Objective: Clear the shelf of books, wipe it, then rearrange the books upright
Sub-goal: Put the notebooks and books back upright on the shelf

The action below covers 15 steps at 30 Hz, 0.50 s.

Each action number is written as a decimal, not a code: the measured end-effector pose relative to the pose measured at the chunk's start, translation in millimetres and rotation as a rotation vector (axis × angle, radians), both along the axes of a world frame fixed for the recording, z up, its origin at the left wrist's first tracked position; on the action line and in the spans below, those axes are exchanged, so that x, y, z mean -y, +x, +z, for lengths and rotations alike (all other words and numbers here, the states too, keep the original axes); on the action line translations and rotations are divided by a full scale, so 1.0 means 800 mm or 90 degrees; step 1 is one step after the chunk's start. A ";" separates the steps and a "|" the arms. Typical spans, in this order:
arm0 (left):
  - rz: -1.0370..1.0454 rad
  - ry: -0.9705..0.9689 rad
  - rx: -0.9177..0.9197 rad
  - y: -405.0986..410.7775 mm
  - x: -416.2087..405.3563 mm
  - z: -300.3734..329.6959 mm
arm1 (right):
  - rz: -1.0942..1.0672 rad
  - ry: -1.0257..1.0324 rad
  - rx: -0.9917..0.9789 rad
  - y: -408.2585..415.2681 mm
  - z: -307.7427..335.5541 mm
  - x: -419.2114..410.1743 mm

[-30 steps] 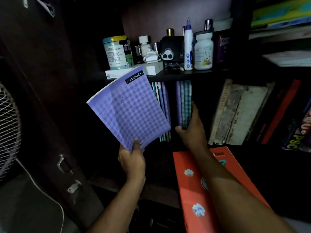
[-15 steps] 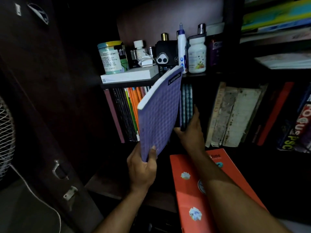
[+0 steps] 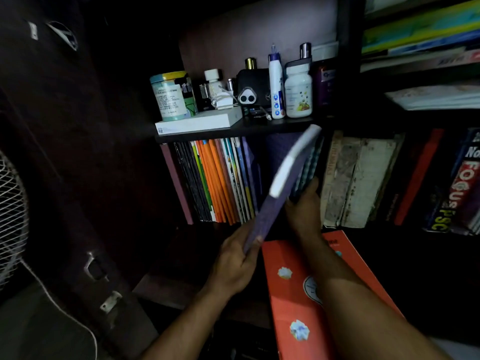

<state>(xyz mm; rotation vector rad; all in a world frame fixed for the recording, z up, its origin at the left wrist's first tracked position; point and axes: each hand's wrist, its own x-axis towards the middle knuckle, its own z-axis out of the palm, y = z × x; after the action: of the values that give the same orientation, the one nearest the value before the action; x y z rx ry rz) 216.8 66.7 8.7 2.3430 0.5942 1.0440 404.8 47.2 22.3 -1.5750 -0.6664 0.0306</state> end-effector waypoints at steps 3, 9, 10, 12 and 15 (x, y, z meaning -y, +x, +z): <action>0.103 -0.077 0.062 0.001 -0.001 0.002 | -0.021 -0.005 0.010 -0.005 0.003 -0.001; 0.207 0.012 0.040 0.001 -0.004 0.003 | -0.118 -0.034 0.036 -0.017 0.008 0.008; 0.238 0.012 0.040 0.002 -0.005 0.001 | -0.122 -0.028 0.036 -0.017 0.008 0.008; 0.275 -0.007 0.019 0.003 -0.003 0.002 | -0.121 -0.023 0.020 -0.019 0.010 0.008; 0.263 0.013 -0.035 0.006 -0.007 -0.003 | -0.122 -0.027 0.007 -0.020 0.011 0.007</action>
<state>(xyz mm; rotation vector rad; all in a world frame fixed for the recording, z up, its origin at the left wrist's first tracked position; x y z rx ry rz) 221.4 72.1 6.2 2.3252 1.1284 1.1648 388.5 41.5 31.2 -1.6742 -0.5233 -0.1066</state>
